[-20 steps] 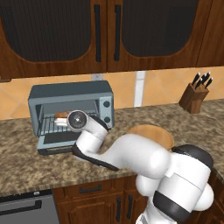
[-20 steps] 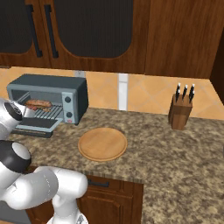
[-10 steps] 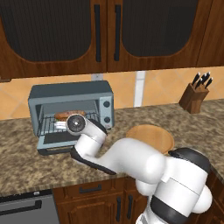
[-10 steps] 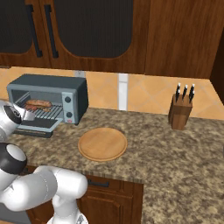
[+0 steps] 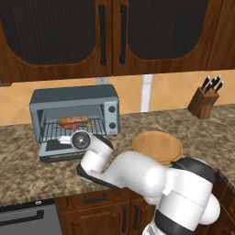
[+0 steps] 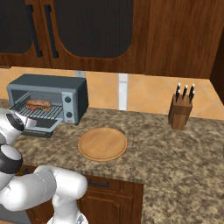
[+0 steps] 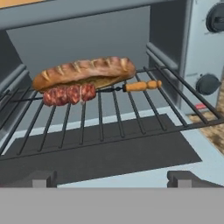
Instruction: Pick up the kebab skewer and baguette bread, and place them inside the toaster oven. Close the toaster oven door and start by setting the timer.
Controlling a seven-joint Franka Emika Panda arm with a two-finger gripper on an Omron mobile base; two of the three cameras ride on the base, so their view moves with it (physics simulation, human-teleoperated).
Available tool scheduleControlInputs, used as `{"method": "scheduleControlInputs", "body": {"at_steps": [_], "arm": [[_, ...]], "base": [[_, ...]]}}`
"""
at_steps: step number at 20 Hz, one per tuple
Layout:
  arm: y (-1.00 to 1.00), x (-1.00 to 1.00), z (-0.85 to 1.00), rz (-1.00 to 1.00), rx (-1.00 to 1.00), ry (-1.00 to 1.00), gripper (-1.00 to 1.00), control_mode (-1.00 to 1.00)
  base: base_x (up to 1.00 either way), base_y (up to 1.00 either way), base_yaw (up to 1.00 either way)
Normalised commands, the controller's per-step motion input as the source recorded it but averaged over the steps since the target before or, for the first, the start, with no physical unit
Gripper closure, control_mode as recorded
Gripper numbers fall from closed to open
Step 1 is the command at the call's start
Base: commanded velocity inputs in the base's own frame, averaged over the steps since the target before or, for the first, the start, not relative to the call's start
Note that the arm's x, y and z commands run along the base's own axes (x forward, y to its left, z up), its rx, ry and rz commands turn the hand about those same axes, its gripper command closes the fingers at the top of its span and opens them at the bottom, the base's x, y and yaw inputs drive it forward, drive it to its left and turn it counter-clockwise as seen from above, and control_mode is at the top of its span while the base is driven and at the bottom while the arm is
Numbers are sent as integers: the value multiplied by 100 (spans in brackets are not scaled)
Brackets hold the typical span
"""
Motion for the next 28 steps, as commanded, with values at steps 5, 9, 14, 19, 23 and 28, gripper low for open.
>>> {"method": "scheduleControlInputs", "body": {"at_steps": [5, 9, 14, 19, 23, 28], "arm": [[0, 0, 0, 2, 0, 0, -100, -100], [5, 2, 0, 2, -3, 0, -100, -100], [15, 10, 0, 5, -6, -2, -100, -100], [8, 27, 0, 5, 0, -4, -100, -100], [3, 26, 0, 6, 0, -3, -100, -100], [0, 17, 0, 8, 0, -2, -100, -100]], "base": [[0, 0, 0], [0, 0, 0], [0, 0, 0], [0, 0, 0], [0, 0, 0], [0, 0, 0]]}}
